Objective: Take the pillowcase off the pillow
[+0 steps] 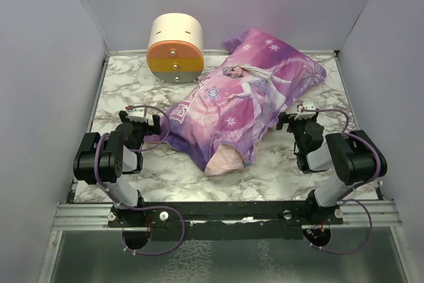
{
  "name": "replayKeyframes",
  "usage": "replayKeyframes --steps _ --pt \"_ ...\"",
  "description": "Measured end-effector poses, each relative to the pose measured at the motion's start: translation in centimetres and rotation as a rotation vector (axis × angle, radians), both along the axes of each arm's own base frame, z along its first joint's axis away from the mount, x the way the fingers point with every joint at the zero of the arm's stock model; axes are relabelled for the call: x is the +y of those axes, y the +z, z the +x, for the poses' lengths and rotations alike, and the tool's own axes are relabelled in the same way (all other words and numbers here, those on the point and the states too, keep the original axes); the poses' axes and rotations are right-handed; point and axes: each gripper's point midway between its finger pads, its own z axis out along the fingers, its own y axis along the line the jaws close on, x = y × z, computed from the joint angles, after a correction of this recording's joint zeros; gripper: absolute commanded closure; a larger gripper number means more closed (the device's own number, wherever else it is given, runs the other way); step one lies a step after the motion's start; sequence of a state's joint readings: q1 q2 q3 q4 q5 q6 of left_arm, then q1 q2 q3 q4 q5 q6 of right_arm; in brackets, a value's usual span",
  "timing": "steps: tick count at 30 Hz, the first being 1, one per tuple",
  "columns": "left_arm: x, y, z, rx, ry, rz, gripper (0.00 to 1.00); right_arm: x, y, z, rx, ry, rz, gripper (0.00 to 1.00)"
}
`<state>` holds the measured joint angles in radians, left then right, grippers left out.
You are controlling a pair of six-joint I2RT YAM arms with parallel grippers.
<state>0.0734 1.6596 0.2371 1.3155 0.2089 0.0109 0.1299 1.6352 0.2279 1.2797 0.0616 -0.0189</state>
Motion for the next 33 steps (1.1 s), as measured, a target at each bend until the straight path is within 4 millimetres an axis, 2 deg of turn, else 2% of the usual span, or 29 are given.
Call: replayKeyframes --steps 16,18,20,23,28,30,33 --pt "-0.1 0.0 0.0 -0.001 0.001 0.007 0.01 0.0 0.0 0.0 0.0 -0.001 0.006 0.0" --pt "0.1 0.3 0.0 -0.003 0.01 0.005 0.01 -0.2 0.1 -0.1 0.005 -0.016 0.012 0.01" --pt "0.4 0.9 -0.1 -0.006 0.02 -0.001 0.01 -0.6 1.2 -0.1 -0.012 -0.042 0.018 0.01" --pt "1.2 3.7 0.4 -0.025 0.026 0.013 0.01 -2.1 4.0 0.6 -0.019 -0.156 0.076 0.01" --pt "1.4 11.4 4.3 -0.038 -0.053 0.106 0.01 -5.9 11.1 2.8 -0.065 -0.446 0.363 0.0" --pt "0.8 13.9 5.4 -0.01 -0.119 0.141 0.01 -6.8 12.7 2.9 -0.077 -0.471 0.431 0.0" --pt "-1.1 15.6 5.3 0.061 -0.264 0.177 0.01 -6.8 12.8 3.4 -0.039 -0.451 0.465 0.0"
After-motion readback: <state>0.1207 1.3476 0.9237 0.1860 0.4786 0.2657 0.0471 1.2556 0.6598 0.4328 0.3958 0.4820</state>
